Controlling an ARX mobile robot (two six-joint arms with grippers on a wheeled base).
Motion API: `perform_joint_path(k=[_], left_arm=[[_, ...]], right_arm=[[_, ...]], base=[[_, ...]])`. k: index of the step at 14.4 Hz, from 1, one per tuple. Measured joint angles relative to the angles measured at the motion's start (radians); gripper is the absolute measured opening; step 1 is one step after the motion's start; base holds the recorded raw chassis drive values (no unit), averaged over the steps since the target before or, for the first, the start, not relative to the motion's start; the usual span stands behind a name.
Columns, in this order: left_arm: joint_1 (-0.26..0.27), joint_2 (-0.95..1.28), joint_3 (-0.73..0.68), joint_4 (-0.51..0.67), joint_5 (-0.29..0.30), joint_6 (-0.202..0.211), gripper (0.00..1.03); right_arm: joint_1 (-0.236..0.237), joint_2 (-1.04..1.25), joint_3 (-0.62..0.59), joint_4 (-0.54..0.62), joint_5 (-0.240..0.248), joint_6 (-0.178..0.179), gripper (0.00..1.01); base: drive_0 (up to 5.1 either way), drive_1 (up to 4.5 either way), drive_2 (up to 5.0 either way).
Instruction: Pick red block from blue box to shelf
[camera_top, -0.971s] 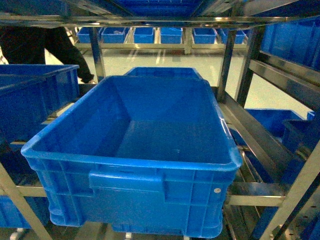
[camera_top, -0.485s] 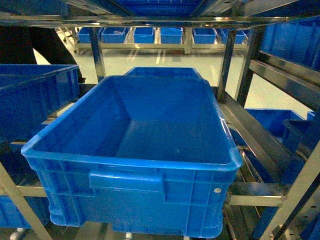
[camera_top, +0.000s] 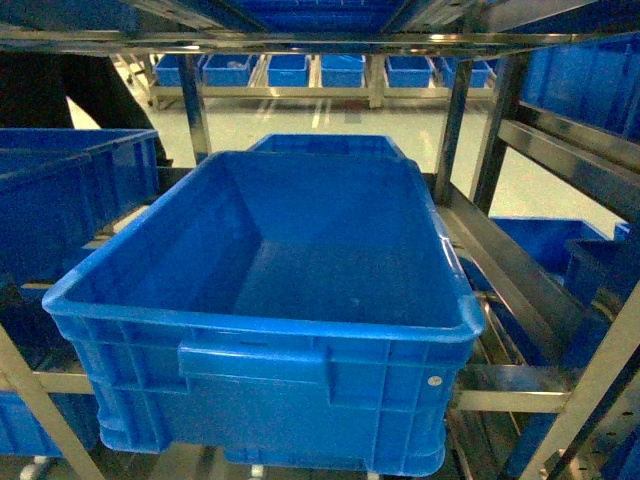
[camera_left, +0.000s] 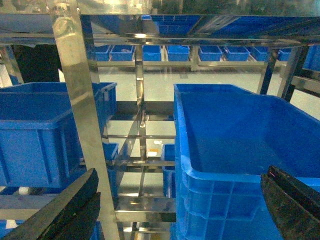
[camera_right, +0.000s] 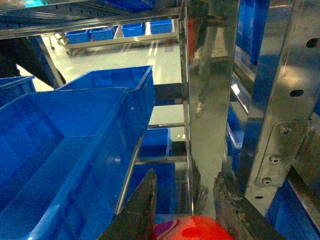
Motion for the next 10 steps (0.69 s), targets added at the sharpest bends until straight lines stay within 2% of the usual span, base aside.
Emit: perform_joint_path(k=[10], left_arm=[[0.0, 0.0, 0.0, 0.0, 0.0, 0.0, 0.98]], right_arm=[[0.0, 0.0, 0.0, 0.0, 0.0, 0.0, 0.28]], base=[[0.0, 0.0, 0.0]])
